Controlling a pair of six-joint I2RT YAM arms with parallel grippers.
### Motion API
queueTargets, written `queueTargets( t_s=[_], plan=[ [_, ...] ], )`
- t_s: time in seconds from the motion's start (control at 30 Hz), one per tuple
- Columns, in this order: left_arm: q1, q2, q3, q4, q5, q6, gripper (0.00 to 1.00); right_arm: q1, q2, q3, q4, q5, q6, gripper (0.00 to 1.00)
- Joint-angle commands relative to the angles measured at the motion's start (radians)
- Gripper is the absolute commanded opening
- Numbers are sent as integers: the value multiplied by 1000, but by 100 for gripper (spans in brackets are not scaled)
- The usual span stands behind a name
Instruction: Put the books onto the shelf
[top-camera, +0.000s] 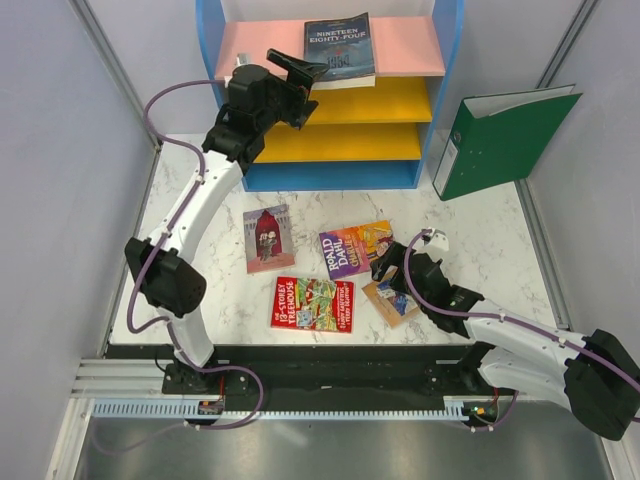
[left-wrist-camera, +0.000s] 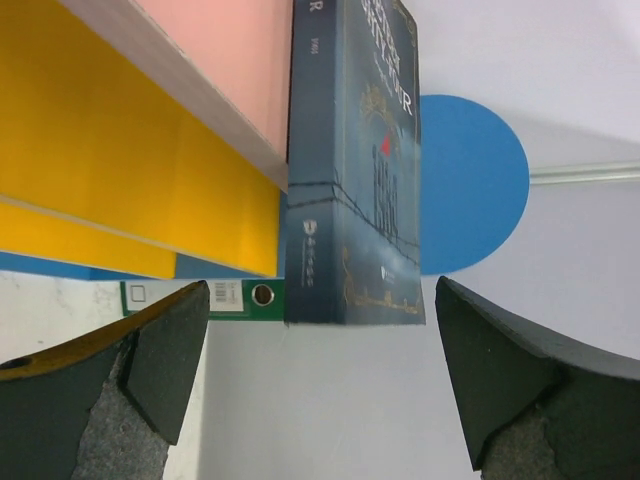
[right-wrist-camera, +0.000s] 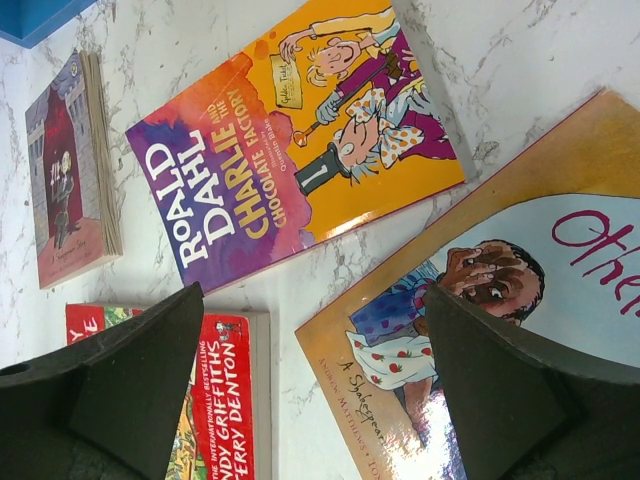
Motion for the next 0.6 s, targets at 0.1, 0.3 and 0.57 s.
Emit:
queueTargets(
  t_s=[0.1,0.3,0.57],
  plan=[
    [1,-203,-167,153,10,235,98,-2,15,9,33,-6,-8,98],
    [1,-255,-298,216,15,259,40,-2,24,12,36,-11,-10,98],
    [1,-203,-269,219,62,252,2,-2,24,10,36,-9,-10,98]
  ],
)
